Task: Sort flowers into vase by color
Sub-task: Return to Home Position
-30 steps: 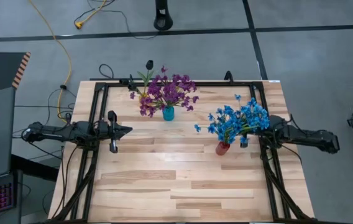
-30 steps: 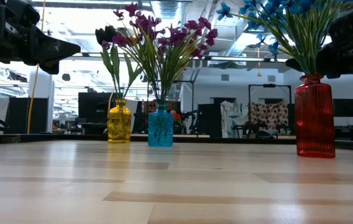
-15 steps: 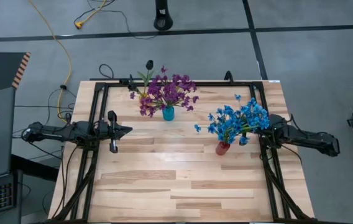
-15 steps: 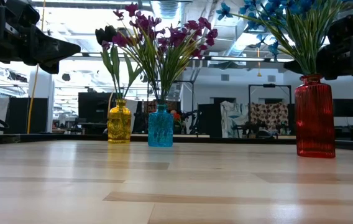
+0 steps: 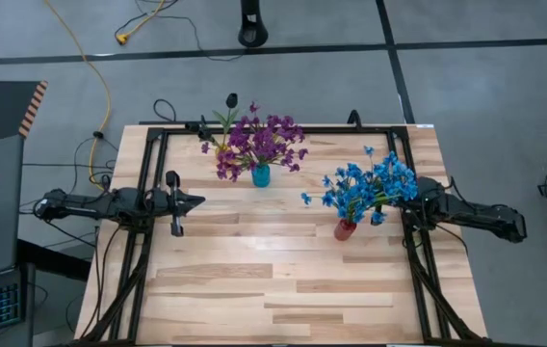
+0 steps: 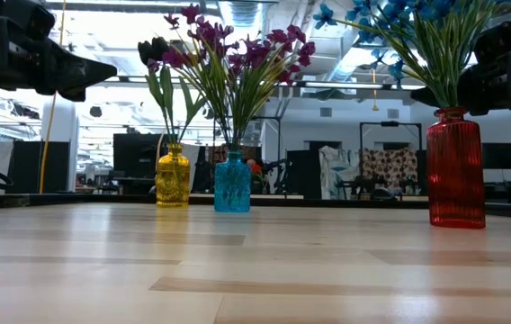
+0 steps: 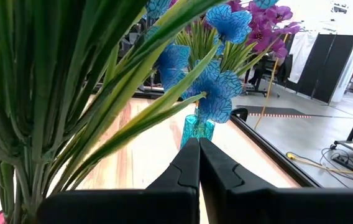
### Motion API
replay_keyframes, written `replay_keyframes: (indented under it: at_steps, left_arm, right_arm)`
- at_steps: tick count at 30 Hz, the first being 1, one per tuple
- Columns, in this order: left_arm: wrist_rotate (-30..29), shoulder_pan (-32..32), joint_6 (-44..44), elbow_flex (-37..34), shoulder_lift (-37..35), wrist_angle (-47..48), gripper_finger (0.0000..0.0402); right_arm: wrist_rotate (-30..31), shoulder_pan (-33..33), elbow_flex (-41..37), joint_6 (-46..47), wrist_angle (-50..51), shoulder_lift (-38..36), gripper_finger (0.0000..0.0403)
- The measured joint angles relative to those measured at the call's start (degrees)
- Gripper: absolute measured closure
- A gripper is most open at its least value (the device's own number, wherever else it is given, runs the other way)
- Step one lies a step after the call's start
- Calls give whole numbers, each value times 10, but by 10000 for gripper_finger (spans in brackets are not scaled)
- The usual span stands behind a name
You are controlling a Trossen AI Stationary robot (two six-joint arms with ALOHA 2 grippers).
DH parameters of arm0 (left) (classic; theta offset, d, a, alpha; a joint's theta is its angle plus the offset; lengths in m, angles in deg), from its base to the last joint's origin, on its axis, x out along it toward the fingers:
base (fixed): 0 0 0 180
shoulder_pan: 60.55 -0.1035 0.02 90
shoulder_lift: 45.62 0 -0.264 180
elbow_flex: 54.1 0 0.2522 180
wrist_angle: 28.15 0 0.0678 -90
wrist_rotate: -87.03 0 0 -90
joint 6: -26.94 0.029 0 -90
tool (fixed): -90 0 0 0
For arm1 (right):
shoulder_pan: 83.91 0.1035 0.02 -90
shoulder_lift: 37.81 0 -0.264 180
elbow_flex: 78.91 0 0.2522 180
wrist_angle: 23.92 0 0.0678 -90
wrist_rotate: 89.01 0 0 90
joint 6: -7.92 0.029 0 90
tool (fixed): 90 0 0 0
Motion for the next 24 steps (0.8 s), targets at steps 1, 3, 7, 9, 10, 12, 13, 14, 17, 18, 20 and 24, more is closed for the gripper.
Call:
replay_keyframes:
  at_steps: [1,3,7,9,10,12,13,14,17,18,20,24]
  left_arm:
    - [0,0,7,0,0,0,401]
    - [0,0,21,0,0,0,401]
    - [0,0,36,0,0,0,401]
    - [0,0,46,0,0,0,401]
    - [0,0,53,0,0,0,401]
    - [0,0,62,0,0,0,401]
    - [0,0,63,0,0,0,401]
    - [0,0,63,0,0,0,401]
    - [0,0,64,0,0,0,401]
    - [0,0,62,0,0,0,401]
    - [0,0,61,0,0,0,401]
    - [0,0,35,0,0,0,401]
  right_arm:
    - [0,0,0,0,0,0,372]
    - [0,0,0,0,0,0,372]
    - [0,0,0,0,0,0,372]
    - [0,0,0,0,0,0,372]
    - [0,0,0,0,0,0,372]
    - [0,0,0,0,0,0,372]
    - [0,0,0,0,0,0,372]
    - [0,0,0,0,0,0,372]
    - [0,0,0,0,0,0,372]
    - [0,0,0,0,0,0,372]
    - [1,0,0,0,0,0,372]
    - [1,0,0,0,0,0,370]
